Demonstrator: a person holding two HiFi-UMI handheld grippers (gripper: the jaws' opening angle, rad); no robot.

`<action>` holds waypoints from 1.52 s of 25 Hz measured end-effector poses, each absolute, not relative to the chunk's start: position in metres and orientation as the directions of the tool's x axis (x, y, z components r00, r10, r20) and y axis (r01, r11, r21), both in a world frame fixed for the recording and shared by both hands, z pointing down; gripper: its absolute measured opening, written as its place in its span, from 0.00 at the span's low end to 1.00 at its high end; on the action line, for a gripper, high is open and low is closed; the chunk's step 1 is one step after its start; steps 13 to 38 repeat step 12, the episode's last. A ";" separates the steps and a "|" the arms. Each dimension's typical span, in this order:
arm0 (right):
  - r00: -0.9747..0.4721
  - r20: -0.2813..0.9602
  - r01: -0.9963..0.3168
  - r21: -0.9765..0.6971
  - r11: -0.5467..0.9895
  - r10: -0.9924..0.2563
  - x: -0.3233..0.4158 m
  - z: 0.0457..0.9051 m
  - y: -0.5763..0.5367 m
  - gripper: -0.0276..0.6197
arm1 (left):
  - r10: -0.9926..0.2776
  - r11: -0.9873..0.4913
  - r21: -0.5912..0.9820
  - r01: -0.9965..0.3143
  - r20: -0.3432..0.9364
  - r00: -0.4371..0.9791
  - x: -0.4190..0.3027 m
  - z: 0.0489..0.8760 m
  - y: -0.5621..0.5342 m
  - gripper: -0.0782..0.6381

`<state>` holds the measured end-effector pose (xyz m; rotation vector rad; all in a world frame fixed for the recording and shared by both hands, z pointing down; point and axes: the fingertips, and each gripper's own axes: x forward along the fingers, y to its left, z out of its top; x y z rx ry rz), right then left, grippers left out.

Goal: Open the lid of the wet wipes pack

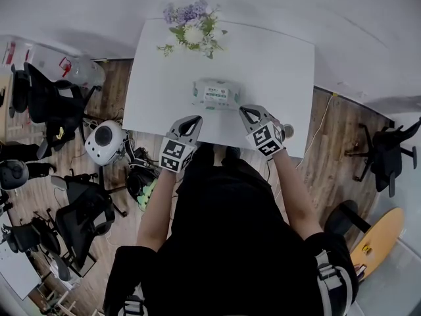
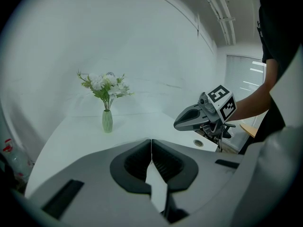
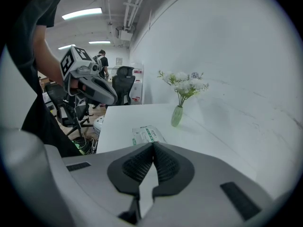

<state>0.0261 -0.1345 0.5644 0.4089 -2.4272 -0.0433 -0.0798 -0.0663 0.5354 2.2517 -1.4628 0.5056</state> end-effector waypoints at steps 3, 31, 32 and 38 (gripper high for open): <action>-0.731 0.610 -0.283 0.136 0.950 -0.305 0.028 0.563 -0.134 0.06 | -0.775 -0.363 0.137 -0.922 0.504 0.380 -0.079 0.533 -0.066 0.14; -0.732 0.607 -0.291 0.133 0.948 -0.309 0.036 0.563 -0.127 0.06 | -0.781 -0.354 0.132 -0.926 0.503 0.371 -0.076 0.530 -0.056 0.14; -0.732 0.607 -0.291 0.133 0.948 -0.309 0.036 0.563 -0.127 0.06 | -0.781 -0.354 0.132 -0.926 0.503 0.371 -0.076 0.530 -0.056 0.14; -0.732 0.607 -0.291 0.133 0.948 -0.309 0.036 0.563 -0.127 0.06 | -0.781 -0.354 0.132 -0.926 0.503 0.371 -0.076 0.530 -0.056 0.14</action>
